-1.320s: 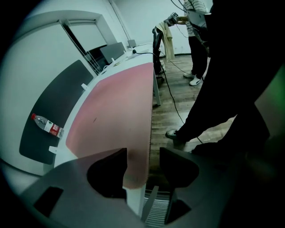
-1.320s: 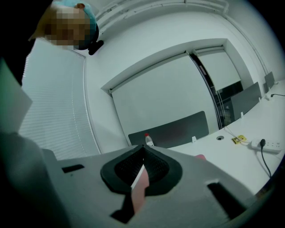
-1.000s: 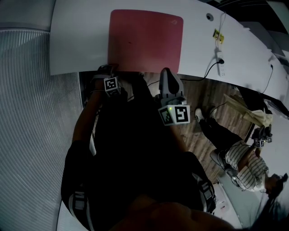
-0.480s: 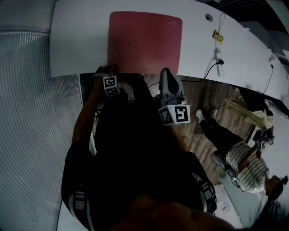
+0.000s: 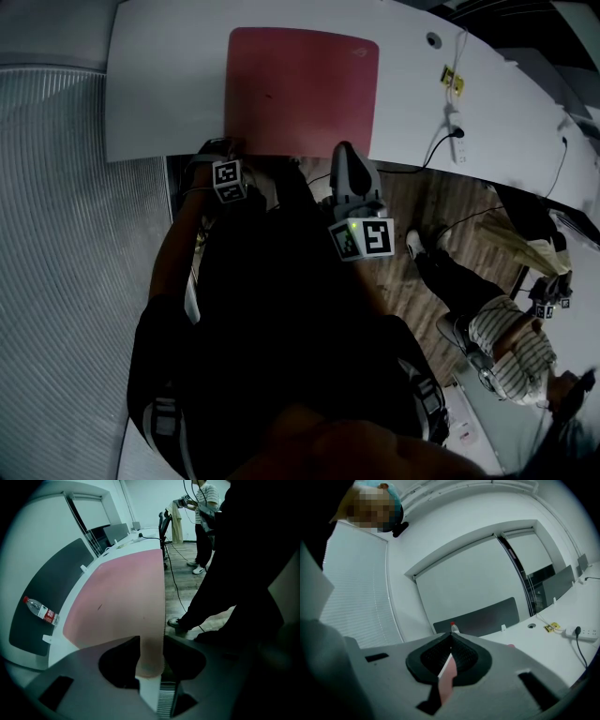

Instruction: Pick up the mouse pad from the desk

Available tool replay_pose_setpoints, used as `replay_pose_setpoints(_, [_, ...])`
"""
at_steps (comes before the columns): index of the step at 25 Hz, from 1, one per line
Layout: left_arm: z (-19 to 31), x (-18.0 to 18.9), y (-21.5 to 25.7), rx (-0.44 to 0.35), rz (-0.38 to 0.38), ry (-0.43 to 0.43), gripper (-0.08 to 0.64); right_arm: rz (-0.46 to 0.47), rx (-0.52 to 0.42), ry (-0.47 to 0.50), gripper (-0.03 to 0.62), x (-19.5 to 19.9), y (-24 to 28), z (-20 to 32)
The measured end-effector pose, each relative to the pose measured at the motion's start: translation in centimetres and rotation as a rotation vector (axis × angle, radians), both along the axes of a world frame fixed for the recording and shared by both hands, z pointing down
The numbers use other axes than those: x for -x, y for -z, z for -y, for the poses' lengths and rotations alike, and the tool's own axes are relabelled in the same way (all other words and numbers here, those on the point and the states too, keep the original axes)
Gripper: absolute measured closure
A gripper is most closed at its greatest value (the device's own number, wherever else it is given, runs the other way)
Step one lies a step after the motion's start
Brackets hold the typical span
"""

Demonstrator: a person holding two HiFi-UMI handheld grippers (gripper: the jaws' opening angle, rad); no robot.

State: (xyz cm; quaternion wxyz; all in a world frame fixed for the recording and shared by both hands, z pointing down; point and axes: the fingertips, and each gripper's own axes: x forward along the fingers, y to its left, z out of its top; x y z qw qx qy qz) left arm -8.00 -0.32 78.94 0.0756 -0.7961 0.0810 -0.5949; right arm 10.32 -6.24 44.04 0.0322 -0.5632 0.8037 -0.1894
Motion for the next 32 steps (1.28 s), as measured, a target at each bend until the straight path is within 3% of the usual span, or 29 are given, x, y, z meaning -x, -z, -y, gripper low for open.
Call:
replay_pose_setpoints(15, [0.1,-0.4,0.0,0.030,-0.033,-0.024,0.473,0.002,-0.004,-0.004,0.592,0.5,-0.8,0.6])
replay_pose_setpoints(18, [-0.1,-0.5,-0.1,0.042,-0.050,-0.015,0.512,0.003,-0.004,-0.005,0.592,0.5,-1.0,0.8])
replay_pose_setpoints(32, [0.8,-0.9,0.8,0.069,-0.134,0.046,0.545,-0.001,0.003,0.012,0.591,1.4,-1.7,1.5])
